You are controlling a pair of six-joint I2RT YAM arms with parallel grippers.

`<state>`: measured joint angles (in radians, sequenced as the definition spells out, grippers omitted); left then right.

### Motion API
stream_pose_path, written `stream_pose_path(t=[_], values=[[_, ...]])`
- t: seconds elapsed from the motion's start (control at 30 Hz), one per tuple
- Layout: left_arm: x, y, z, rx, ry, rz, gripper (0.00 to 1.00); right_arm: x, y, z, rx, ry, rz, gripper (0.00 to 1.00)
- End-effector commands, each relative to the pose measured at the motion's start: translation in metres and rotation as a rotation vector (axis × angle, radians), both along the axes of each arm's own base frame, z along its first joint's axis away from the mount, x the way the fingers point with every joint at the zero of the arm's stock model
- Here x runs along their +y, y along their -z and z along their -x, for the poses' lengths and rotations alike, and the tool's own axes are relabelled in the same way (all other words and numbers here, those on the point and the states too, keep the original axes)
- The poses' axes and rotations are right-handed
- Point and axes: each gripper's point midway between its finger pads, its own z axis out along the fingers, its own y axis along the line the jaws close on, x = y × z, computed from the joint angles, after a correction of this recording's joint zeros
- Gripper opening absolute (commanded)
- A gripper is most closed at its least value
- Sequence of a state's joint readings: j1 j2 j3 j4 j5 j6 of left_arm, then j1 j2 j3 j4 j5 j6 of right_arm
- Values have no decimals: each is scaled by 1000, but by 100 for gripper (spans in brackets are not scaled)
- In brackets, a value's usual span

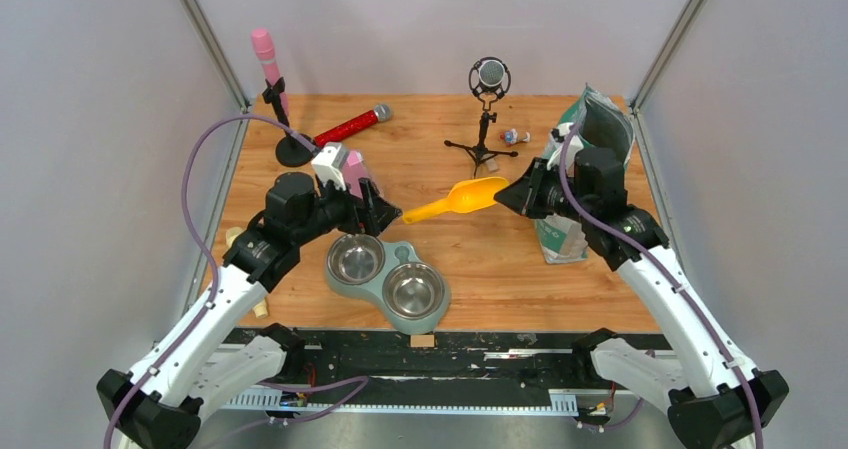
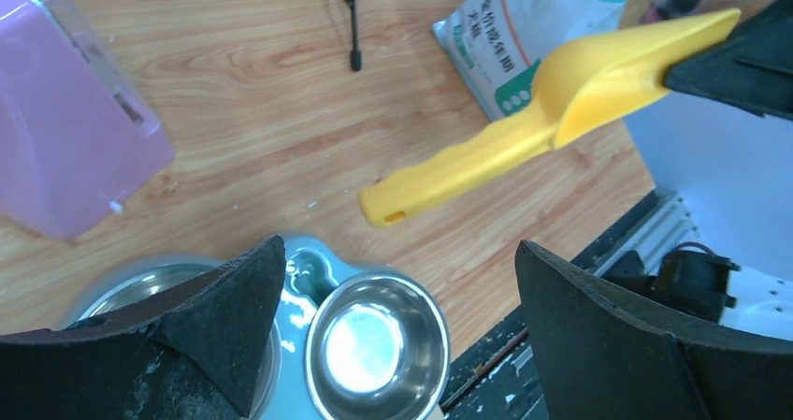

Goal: Serve the pet food

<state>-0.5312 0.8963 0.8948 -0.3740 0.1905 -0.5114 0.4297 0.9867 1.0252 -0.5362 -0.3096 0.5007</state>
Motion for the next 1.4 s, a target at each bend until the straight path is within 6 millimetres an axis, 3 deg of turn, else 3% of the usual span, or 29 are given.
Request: stream_pose_path(t=[0.0, 0.23, 0.5, 0.8, 1.13, 1.37], values=[[-15, -47, 16, -145, 150, 181, 100, 13, -58, 10, -36, -82, -182, 0], [-18, -61, 30, -158, 184, 290, 100, 25, -95, 20, -68, -175, -291, 0], [-21, -84, 37, -228, 227, 359, 100, 26, -116, 32, -86, -221, -387, 0], [-44, -105, 51, -219, 408, 500, 100, 33, -120, 33, -96, -268, -458, 0], [-47, -122, 53, -230, 435, 609, 100, 36, -119, 32, -83, -279, -506, 0], [-47, -125, 54, -234, 442, 618, 97, 30, -116, 19, -25, -178, -554, 0]])
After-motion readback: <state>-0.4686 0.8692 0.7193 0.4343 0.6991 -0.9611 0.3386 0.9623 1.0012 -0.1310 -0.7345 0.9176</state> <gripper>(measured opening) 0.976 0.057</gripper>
